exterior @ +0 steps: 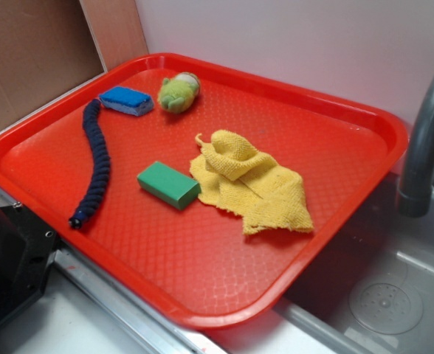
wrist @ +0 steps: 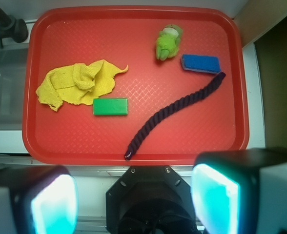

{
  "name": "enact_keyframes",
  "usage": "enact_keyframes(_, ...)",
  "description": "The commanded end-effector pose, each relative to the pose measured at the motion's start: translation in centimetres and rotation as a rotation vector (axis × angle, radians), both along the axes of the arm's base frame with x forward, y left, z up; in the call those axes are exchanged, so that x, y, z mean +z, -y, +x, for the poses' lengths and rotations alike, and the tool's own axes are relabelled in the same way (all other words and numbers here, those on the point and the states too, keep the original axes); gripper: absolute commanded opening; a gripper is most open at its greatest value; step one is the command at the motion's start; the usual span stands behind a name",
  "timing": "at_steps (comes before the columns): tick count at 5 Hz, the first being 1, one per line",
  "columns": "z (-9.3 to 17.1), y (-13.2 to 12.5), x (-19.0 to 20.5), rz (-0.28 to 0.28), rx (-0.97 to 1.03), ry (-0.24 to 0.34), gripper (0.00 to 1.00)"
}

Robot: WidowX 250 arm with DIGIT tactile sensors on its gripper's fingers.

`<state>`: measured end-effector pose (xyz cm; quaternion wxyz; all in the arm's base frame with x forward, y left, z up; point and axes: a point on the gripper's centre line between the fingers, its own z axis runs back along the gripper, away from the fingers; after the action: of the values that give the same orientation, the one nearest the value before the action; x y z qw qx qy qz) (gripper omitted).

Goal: Grab the green block.

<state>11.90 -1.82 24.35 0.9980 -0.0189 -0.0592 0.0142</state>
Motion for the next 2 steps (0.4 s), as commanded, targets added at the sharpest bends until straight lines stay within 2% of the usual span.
enact_keyframes(1,0.00,0.00,0.00,0.000,0.000,0.000,1.00)
enact_keyframes(2,0.57,0.12,-0.30,0.004,-0.094,0.032,1.00)
